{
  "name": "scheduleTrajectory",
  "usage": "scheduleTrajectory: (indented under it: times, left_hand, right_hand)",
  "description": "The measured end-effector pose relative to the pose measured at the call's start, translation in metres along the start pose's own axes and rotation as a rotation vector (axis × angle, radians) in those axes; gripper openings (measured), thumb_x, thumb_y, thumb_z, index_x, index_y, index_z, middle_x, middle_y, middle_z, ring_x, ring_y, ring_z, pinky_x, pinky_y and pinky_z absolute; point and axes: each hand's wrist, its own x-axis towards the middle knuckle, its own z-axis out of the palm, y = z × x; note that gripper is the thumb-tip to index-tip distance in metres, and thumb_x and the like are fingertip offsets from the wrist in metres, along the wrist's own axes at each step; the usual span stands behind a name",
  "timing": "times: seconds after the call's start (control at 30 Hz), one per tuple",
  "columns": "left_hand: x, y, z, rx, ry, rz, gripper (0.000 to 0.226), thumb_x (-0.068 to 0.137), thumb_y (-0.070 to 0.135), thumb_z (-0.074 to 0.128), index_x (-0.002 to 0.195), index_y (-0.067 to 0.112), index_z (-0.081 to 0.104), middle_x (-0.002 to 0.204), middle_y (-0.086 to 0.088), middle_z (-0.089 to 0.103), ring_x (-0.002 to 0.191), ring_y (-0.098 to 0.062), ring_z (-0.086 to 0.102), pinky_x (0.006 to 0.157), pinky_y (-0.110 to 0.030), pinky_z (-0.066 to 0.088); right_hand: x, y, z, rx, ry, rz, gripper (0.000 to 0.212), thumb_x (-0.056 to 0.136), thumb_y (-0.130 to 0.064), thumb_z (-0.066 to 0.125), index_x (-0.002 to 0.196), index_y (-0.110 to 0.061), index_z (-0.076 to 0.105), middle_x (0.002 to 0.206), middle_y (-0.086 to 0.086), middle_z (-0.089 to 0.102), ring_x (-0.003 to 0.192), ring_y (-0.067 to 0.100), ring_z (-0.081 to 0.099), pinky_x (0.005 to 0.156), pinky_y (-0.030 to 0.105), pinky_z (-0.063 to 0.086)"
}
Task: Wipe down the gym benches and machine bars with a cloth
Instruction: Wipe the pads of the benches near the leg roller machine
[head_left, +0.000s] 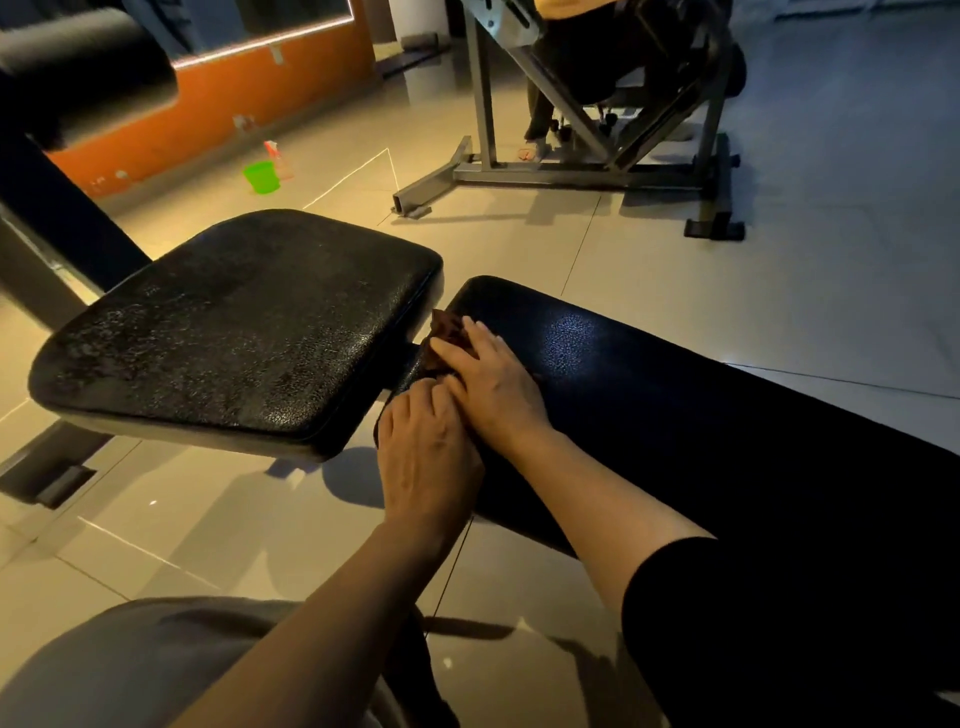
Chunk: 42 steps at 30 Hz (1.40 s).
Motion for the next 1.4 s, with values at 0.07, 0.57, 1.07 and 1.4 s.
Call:
scheduleTrajectory:
  times: [0.07,0.57,1.07,1.4]
  left_hand:
    - [-0.010,0.009,0.004,0.030,-0.041,0.097,0.033,0.088,0.024,0.047,0.114,0.011,0.061,0.121,-0.011,0.058,0.113,-0.027,0.053,0.100,-0.042,0.041]
    - [-0.080,0.064,0.020,-0.055,-0.133,0.404,0.039,0.093,0.026,0.041,0.123,0.011,0.060,0.127,-0.010,0.058,0.117,-0.027,0.053,0.104,-0.044,0.042]
    - [-0.080,-0.058,-0.020,-0.193,-0.043,-0.012,0.068,0.073,-0.010,0.071,0.136,0.002,0.048,0.139,-0.020,0.048,0.121,-0.038,0.052,0.099,-0.040,0.043]
    - [-0.092,-0.032,-0.013,-0.219,-0.032,0.022,0.057,0.078,-0.006,0.068,0.131,0.003,0.051,0.138,-0.019,0.046,0.116,-0.033,0.053,0.093,-0.039,0.050]
  right_hand:
    - [-0.021,0.020,-0.005,0.019,0.038,0.061,0.045,0.103,-0.033,0.039,0.148,-0.034,0.036,0.162,0.005,0.015,0.149,0.026,0.010,0.120,0.043,0.018]
    - [-0.167,0.145,-0.049,-0.013,0.276,0.620,0.044,0.102,-0.036,0.043,0.146,-0.032,0.041,0.161,0.005,0.020,0.147,0.027,0.021,0.115,0.047,0.030]
    - [-0.061,-0.035,0.017,-0.009,0.152,0.100,0.045,0.103,-0.033,0.041,0.147,-0.026,0.040,0.159,0.013,0.022,0.148,0.030,0.017,0.118,0.044,0.022]
    - [-0.074,-0.046,0.030,-0.112,0.176,-0.058,0.042,0.101,-0.030,0.041,0.140,-0.017,0.050,0.150,0.023,0.038,0.140,0.040,0.034,0.109,0.049,0.035]
